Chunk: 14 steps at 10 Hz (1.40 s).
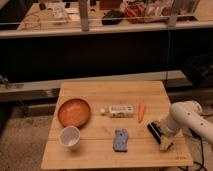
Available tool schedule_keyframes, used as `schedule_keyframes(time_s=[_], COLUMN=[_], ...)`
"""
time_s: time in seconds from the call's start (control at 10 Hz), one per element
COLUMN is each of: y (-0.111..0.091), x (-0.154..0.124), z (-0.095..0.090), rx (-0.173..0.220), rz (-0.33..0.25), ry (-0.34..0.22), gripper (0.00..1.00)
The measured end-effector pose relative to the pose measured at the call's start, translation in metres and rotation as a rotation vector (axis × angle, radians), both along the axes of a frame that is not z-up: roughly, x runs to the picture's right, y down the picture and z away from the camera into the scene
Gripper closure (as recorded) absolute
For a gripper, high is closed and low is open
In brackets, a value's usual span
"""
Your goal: Place the eraser on the white sponge
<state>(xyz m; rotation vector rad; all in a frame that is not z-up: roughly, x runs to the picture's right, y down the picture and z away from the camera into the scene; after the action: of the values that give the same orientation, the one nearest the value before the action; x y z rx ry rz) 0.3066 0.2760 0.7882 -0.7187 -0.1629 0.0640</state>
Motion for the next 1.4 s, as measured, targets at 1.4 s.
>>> schedule_keyframes(time_s=[1.4], y=[-0.0019], x=[-0.0002], z=[0.0004], rx=[0.006], rz=[0.002], ry=[0.000], gripper=[0.39])
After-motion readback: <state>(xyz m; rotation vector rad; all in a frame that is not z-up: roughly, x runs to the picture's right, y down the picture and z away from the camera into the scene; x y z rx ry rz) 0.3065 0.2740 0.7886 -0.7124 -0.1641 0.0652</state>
